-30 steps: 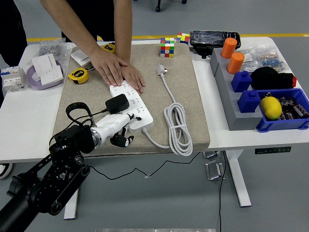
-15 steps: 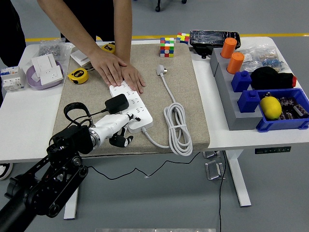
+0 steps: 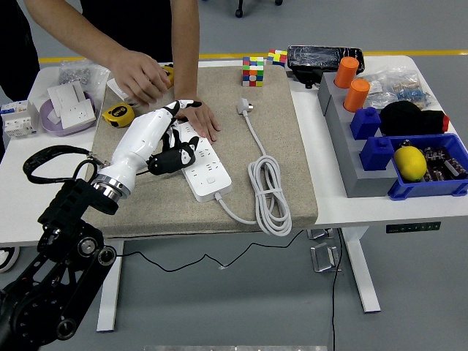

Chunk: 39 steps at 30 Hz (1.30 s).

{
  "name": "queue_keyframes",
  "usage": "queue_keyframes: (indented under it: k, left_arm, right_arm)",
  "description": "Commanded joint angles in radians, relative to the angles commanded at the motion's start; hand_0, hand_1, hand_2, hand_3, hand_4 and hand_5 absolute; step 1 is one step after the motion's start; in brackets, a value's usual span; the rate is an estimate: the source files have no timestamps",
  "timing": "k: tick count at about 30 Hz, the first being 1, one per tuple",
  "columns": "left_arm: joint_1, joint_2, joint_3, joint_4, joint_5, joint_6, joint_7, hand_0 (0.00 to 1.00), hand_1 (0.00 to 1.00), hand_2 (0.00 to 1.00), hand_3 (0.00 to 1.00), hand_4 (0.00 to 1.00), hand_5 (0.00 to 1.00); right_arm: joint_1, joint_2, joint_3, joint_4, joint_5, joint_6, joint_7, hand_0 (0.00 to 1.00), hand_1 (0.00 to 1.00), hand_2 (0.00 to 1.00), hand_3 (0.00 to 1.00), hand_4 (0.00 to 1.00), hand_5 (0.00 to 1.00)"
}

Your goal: Pick up the plug,place it near the board,insert it into the board,press the button

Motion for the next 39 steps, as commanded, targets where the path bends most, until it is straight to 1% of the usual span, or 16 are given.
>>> queue_keyframes:
  k: [3,4,9,10,12,15,16,21,22,27,28,32,33,34,39]
  left_arm:
    - [0.033,-0.004,-0.036,-0.044,-0.130,0.013,-0.013,0.622,0.670,0.666,0.870,0.903,0.363]
    - [0.042,-0.004,-0.051,-0.052,-0.169,0.009,-0.014,0.929,0.998,0.998,0.997,0.998,0.605]
    - [0.076,-0.004,-0.133,-0.069,-0.377,-0.014,-0.013,0.929,0.998,0.998,0.997,0.998,0.605]
    - [0.083,-0.004,-0.151,-0.073,-0.423,-0.014,-0.016,0.998,0.998,0.998,0.998,0.998,0.661]
    - [0.092,-0.004,-0.172,-0.084,-0.507,-0.006,-0.026,0.998,0.998,0.998,0.998,0.998,0.661]
    - [0.109,-0.004,-0.222,-0.116,-0.637,0.008,-0.041,0.998,0.998,0.998,0.998,0.998,0.661]
    - [0.111,-0.004,-0.237,-0.121,-0.676,0.009,-0.043,0.998,0.998,0.998,0.998,0.998,0.711]
    - [0.119,-0.004,-0.319,-0.122,-0.890,0.007,-0.043,0.998,0.998,0.998,0.998,0.998,0.711]
    - [0.121,-0.004,-0.325,-0.121,-0.929,0.007,-0.042,0.998,0.998,0.998,0.998,0.998,0.822]
    - [0.138,-0.004,-0.366,-0.115,-1.132,0.023,-0.036,0.998,0.998,0.998,0.998,0.998,0.822]
    - [0.141,-0.004,-0.370,-0.116,-1.177,0.026,-0.033,0.998,0.998,0.998,0.998,0.998,0.806]
    - [0.154,-0.004,-0.379,-0.125,-1.337,0.031,-0.026,0.998,0.998,0.998,0.998,0.998,0.806]
    - [0.156,-0.004,-0.381,-0.126,-1.354,0.031,-0.025,0.998,0.998,0.998,0.998,0.998,0.806]
    - [0.158,-0.004,-0.383,-0.126,-1.359,0.031,-0.023,0.998,0.998,0.998,0.998,0.998,0.827]
    - [0.164,-0.004,-0.392,-0.126,-1.355,0.033,-0.023,0.998,0.998,0.998,0.998,0.998,0.827]
  right_arm:
    - [0.000,0.002,0.004,0.000,-0.002,0.000,0.001,0.998,0.889,0.820,0.828,0.998,0.998]
    - [0.000,0.002,0.006,0.000,-0.002,0.000,0.001,0.998,0.889,0.820,0.828,0.998,0.998]
    - [-0.001,0.002,0.008,0.000,-0.002,0.001,0.001,0.998,0.889,0.820,0.828,0.998,0.998]
    - [-0.001,0.002,0.008,0.000,-0.001,0.001,0.001,0.998,0.887,0.820,0.828,0.998,0.998]
    - [-0.002,0.002,0.008,0.000,-0.001,0.001,0.000,0.998,0.887,0.820,0.828,0.998,0.998]
    - [-0.003,0.001,0.007,0.000,0.000,0.001,0.000,0.998,0.887,0.820,0.828,0.998,0.998]
    - [-0.003,0.001,0.006,0.000,0.000,0.001,0.000,0.998,0.888,0.820,0.828,0.998,0.998]
    - [-0.004,0.000,0.002,0.001,0.001,0.001,0.000,0.998,0.888,0.820,0.828,0.998,0.998]
    - [-0.003,-0.001,0.002,0.001,0.001,0.001,0.000,0.998,0.887,0.820,0.828,0.998,0.998]
    - [-0.005,-0.001,0.001,0.001,0.001,0.000,0.000,0.998,0.887,0.820,0.828,0.998,0.998]
    - [-0.006,-0.001,0.000,0.001,0.001,0.000,0.000,0.998,0.887,0.820,0.828,0.998,0.998]
    - [-0.008,-0.002,-0.003,0.001,0.002,0.000,0.000,0.998,0.887,0.820,0.828,0.998,0.998]
    - [-0.009,-0.002,-0.004,0.001,0.002,-0.001,0.000,0.998,0.887,0.820,0.828,0.998,0.998]
    - [-0.009,-0.002,-0.004,0.002,0.002,-0.001,-0.001,0.998,0.886,0.820,0.828,0.998,0.998]
    - [-0.010,-0.004,-0.008,0.001,0.003,-0.001,-0.002,0.998,0.886,0.820,0.828,0.998,0.998]
